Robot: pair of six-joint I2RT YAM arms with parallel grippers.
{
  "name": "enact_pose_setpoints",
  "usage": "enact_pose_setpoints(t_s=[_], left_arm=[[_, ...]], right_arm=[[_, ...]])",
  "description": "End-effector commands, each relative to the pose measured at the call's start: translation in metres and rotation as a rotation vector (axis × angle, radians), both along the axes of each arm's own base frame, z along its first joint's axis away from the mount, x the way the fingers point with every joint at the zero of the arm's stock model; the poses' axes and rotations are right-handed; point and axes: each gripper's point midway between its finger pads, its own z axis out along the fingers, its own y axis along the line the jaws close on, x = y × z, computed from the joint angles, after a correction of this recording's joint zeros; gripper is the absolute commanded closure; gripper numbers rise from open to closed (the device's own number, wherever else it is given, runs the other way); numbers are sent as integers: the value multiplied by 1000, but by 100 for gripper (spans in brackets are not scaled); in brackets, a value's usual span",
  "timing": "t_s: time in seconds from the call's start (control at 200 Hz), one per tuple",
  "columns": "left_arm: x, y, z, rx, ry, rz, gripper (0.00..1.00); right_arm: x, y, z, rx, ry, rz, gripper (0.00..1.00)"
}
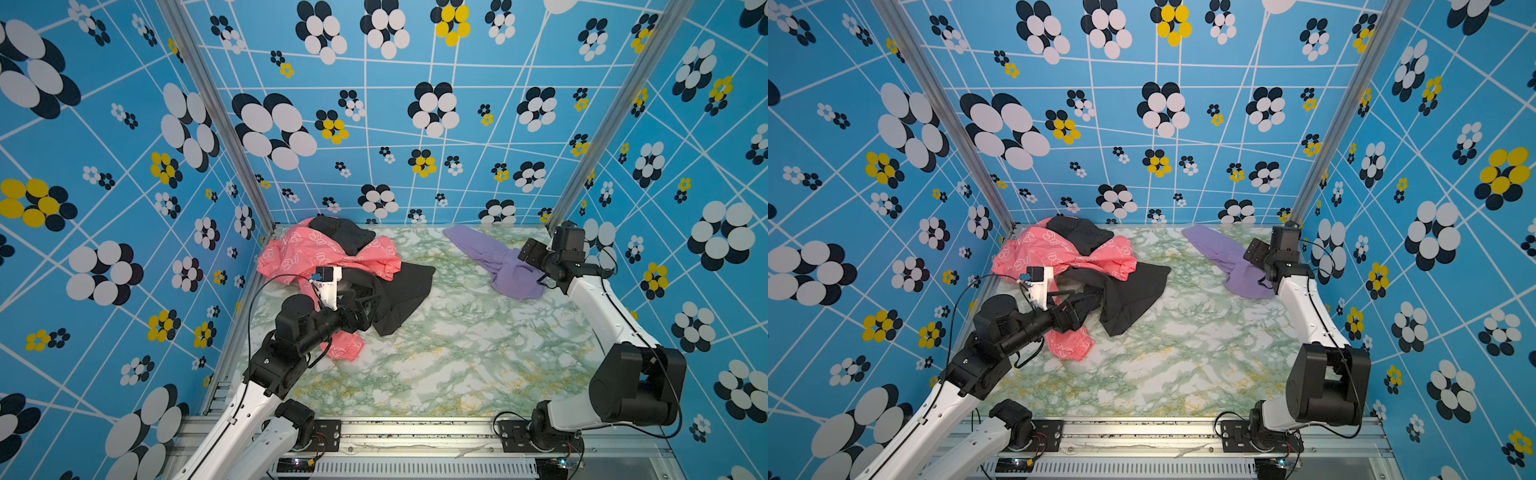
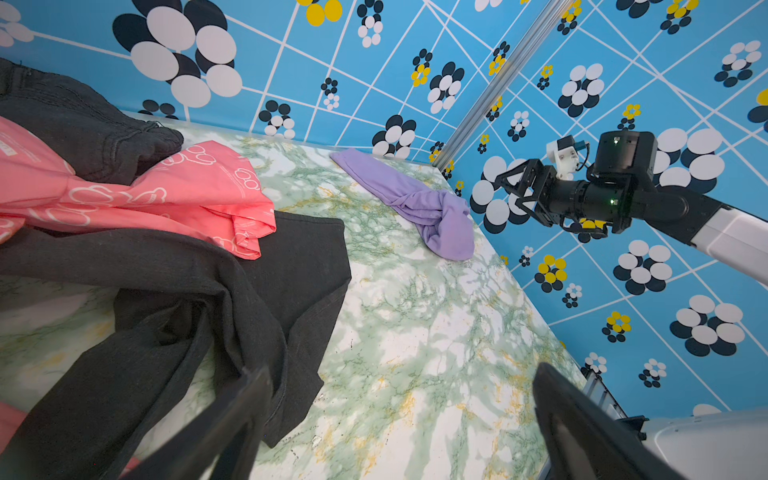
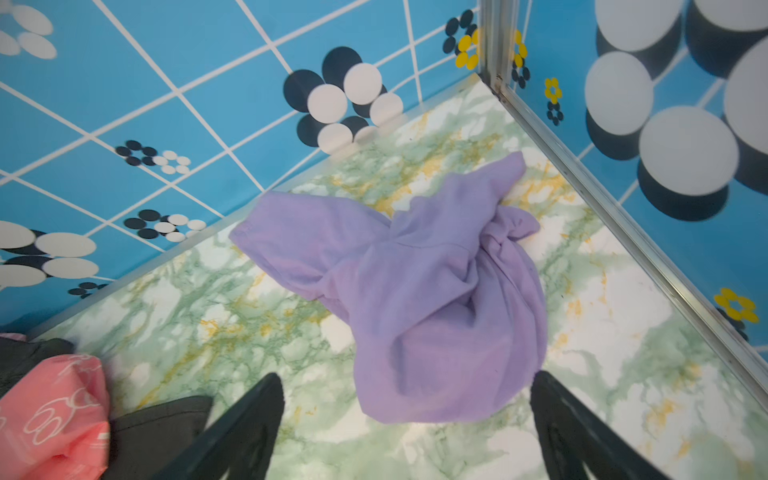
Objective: Pick out a specific cloth from the pile
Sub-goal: 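Lower the purple cloth onto the far table corner and open the right gripper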
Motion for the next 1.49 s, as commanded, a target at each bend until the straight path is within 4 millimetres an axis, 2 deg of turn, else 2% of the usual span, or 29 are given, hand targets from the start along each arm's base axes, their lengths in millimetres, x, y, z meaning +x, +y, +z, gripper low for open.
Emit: enact_pose_setpoints(t_s=[0.0,0.11,0.255,0.34,0.35,0.37,0.535,0.615,0.715,0.805,0.92,1.019,1.179,1.354,1.374,1.489], left_arm=[[0,4,3,-10,-22,17,1],[-2,6,2,3,-24,22,1],[-3,9,3,19,-26,25,1],[-4,10,2,28,-26,27,1],[-4,10,2,28,-26,28,1],[-4,10,2,31,-26,29,1],[-2,14,-3,49,-13,54,1],[-1,15,-4,55,-14,59,1],[1,17,-5,66,-7,74,1],[4,24,-12,92,16,112,1],[7,36,-21,128,41,180,1],[9,49,-27,163,50,249,1],[13,77,-33,248,16,382,1],[25,105,-37,364,-47,506,1],[27,108,-38,379,-54,521,1],[39,127,-46,428,-81,615,1]], right_arm=[[8,15,-38,52,154,66,3],[20,16,-64,35,264,86,3],[21,11,-103,34,424,66,2],[12,9,-133,25,539,66,1],[17,8,-129,20,530,66,1],[17,7,-132,12,550,63,1],[-5,4,-180,25,740,76,1],[-13,4,-193,44,791,86,1],[-16,3,-196,53,803,91,1],[-12,3,-186,61,771,100,1],[-3,8,-160,80,696,112,1],[6,11,-123,93,590,113,1],[10,16,-53,97,400,116,1],[-2,23,18,84,195,152,1],[-8,24,14,86,198,153,1],[-25,25,41,53,46,153,1]])
